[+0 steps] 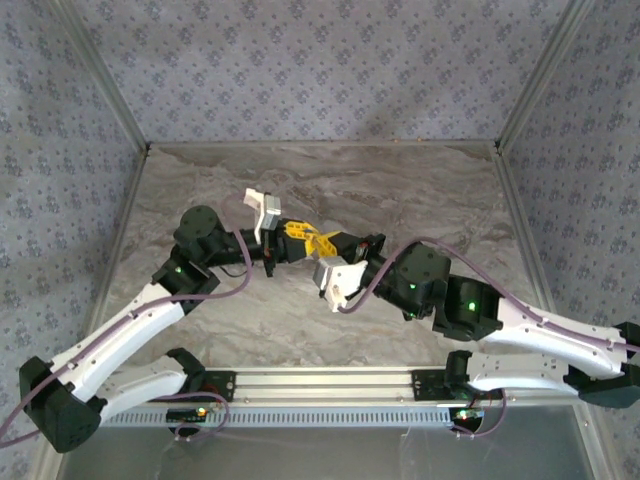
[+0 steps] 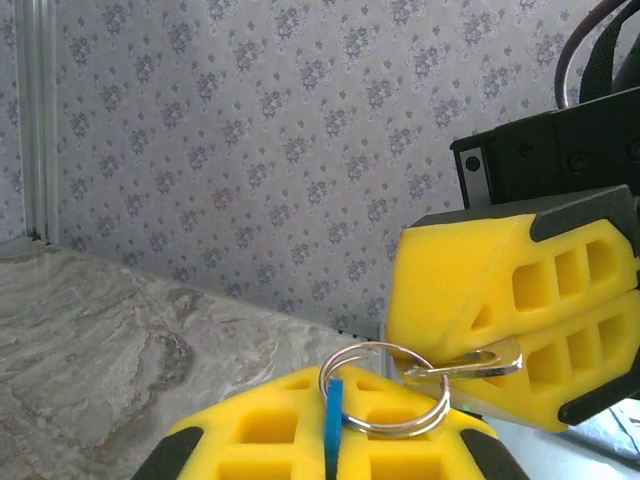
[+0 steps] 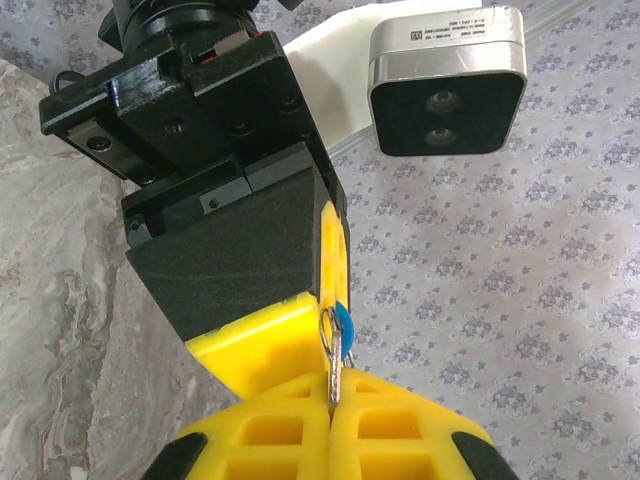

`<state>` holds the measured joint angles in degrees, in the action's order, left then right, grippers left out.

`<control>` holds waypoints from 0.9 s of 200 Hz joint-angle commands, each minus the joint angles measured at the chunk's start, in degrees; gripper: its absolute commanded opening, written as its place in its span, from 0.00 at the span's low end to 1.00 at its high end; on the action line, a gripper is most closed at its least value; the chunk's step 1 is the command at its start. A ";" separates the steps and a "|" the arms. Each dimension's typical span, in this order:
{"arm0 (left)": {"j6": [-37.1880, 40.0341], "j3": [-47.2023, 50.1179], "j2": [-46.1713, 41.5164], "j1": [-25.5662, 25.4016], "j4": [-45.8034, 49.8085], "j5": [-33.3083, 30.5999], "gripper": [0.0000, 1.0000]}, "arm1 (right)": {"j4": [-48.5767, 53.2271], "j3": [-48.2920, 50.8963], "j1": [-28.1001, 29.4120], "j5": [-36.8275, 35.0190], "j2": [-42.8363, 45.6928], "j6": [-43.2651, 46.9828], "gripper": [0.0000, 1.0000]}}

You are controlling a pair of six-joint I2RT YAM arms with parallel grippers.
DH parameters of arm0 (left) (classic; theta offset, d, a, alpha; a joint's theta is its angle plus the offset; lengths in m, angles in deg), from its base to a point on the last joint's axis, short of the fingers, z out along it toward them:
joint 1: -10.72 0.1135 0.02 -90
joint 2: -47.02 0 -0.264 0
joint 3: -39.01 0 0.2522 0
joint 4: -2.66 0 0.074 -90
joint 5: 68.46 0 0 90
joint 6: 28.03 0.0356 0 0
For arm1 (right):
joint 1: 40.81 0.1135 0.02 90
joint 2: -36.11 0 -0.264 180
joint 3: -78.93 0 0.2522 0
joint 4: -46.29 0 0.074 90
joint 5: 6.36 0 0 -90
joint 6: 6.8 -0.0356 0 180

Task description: Remove the keys from the keyring

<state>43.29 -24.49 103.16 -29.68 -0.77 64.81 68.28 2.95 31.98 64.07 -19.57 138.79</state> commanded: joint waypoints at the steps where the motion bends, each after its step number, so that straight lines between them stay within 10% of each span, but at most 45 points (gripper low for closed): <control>1: 0.33 -4.83 -0.15 -1.18 -3.89 -5.56 0.00 | 11.56 2.00 3.54 13.89 -5.56 3.22 0.00; 180: 5.75 -7.66 -1.47 -3.43 3.50 -1.08 0.00 | 18.80 -1.99 1.68 17.94 -11.99 8.49 0.00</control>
<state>48.03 -26.72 102.31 -30.21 13.72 61.57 77.39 -1.90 31.74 62.72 -23.94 143.90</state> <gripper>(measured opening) 0.078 0.055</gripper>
